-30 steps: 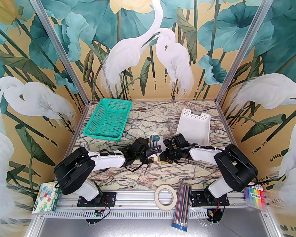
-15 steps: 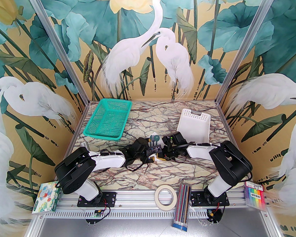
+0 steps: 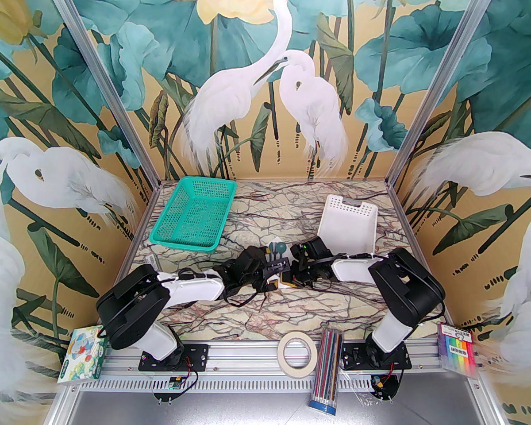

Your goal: Place the utensils on the paper napkin and roll it up

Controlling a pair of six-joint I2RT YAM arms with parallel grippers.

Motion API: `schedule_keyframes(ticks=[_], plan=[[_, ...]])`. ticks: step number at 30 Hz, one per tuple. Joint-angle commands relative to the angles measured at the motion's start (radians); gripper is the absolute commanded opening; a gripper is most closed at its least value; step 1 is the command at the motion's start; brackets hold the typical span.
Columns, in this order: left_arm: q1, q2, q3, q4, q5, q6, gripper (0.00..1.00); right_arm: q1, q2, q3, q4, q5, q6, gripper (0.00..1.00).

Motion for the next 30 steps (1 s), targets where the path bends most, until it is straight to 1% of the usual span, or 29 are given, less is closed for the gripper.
schedule_keyframes(ticks=[1,4,6,10,14,18,20,22,24,27,30], plan=[[0.006,-0.089,-0.019,0.049,0.022,-0.103,0.99,0.007,0.019,0.020,-0.015,0.030,0.004,0.16],[0.007,-0.142,-0.028,0.045,-0.018,-0.199,1.00,0.007,0.026,0.023,-0.017,0.032,0.003,0.16],[0.007,-0.184,-0.043,0.048,-0.055,-0.287,0.99,0.007,0.026,0.025,-0.019,0.035,0.002,0.16],[0.006,-0.296,-0.093,0.038,-0.066,-0.550,0.99,0.007,0.026,0.027,-0.021,0.039,0.003,0.16],[0.006,-0.408,-0.141,-0.037,-0.093,-0.805,0.99,0.009,0.023,0.025,-0.028,0.044,-0.002,0.16],[0.007,-0.476,-0.154,-0.168,-0.082,-1.003,0.99,0.010,0.026,0.024,-0.035,0.045,-0.004,0.16],[0.009,-0.488,-0.151,-0.232,-0.044,-1.058,0.99,0.010,0.025,0.023,-0.036,0.049,-0.005,0.16],[0.025,-0.481,-0.146,-0.279,0.039,-1.103,0.99,0.012,0.023,0.021,-0.038,0.052,-0.005,0.16],[0.054,-0.459,-0.145,-0.285,0.154,-1.159,0.97,0.013,0.021,0.020,-0.042,0.055,-0.005,0.16],[0.079,-0.408,-0.134,-0.276,0.292,-1.215,0.92,0.015,0.018,0.022,-0.050,0.060,-0.008,0.16],[0.083,-0.351,-0.115,-0.283,0.374,-1.234,0.86,0.014,0.019,0.022,-0.054,0.062,-0.010,0.16]])
